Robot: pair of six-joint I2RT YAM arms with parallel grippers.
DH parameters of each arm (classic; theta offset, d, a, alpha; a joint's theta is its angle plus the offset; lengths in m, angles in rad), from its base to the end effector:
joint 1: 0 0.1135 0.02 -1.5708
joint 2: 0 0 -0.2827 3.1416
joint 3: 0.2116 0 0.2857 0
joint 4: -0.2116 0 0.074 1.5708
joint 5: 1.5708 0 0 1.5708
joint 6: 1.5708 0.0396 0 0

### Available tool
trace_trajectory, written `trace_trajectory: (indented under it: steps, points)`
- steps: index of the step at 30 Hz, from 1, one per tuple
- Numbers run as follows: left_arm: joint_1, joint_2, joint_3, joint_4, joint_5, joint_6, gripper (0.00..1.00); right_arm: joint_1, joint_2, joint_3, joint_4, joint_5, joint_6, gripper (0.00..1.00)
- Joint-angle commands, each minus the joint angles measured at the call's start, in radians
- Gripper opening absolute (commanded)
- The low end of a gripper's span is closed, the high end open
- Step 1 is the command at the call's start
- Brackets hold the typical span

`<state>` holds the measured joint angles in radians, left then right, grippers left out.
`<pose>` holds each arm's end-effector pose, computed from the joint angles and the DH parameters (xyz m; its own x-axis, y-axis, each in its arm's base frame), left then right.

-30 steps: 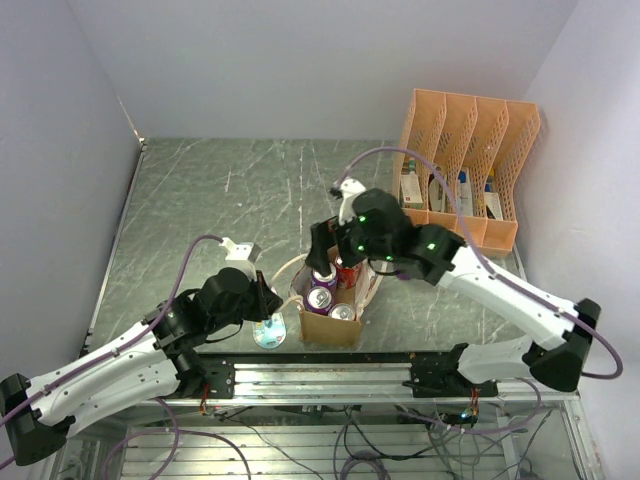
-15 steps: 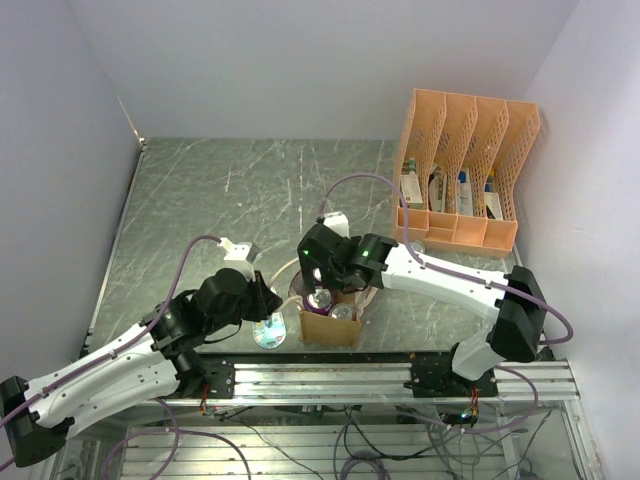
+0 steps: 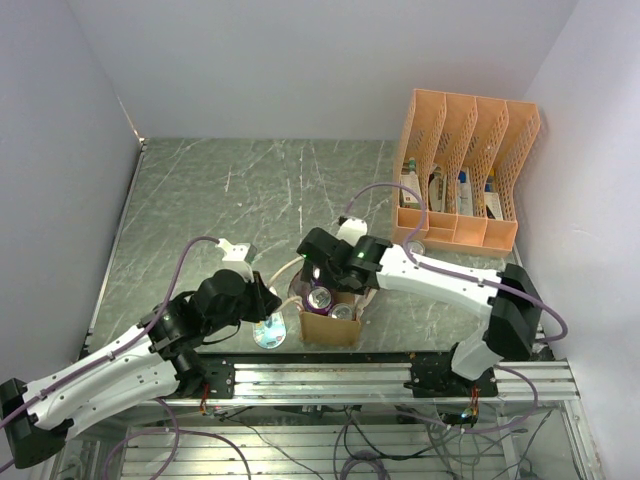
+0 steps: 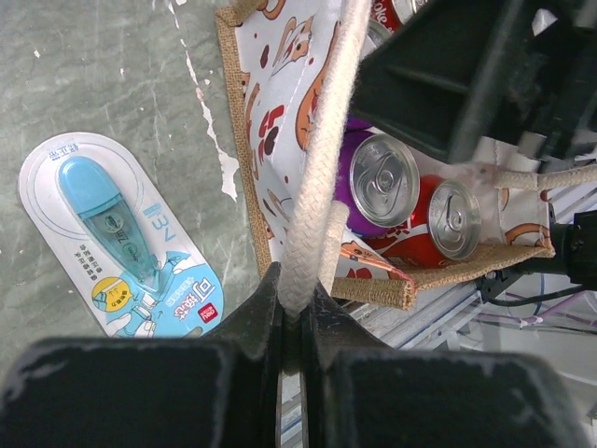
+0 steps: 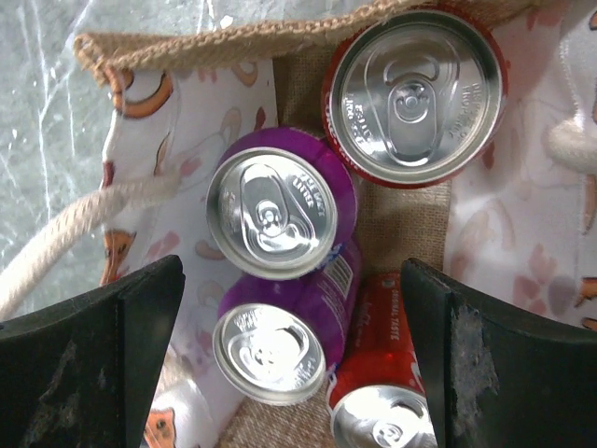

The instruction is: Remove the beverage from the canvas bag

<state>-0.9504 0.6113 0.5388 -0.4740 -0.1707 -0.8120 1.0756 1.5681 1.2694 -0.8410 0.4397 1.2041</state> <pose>0.1031 -0.1328 0.2566 -0.7285 -0.2105 -0.6519 0.2744 0.7823 -0.5592 0.1810 0.2997 0.2716 -0.8191 0.2609 -0.5108 0.1479 0.9565 0.2514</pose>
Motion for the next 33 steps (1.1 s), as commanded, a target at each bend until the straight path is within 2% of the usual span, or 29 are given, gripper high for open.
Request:
trace_trajectory:
  steps: [1, 8, 17, 27, 33]
  points:
    - [0.003, -0.028, -0.008, -0.034, 0.008, -0.007, 0.07, 0.003, 0.080, 0.061, -0.043, 0.065, 0.119, 1.00]
    - [0.004, -0.033, 0.001, -0.049, 0.007, -0.007, 0.07, 0.001, 0.161, 0.094, -0.035, 0.108, 0.136, 0.99]
    - [0.003, -0.043, -0.004, -0.049, 0.010, -0.013, 0.07, 0.001, 0.239, 0.101, -0.036, 0.141, 0.159, 0.89]
    - [0.004, -0.038, -0.005, -0.046, 0.013, -0.012, 0.07, 0.000, 0.291, 0.097, -0.011, 0.156, 0.123, 0.89]
    - [0.003, -0.045, -0.008, -0.050, 0.011, -0.016, 0.07, 0.002, 0.306, 0.109, -0.021, 0.151, 0.112, 0.80]
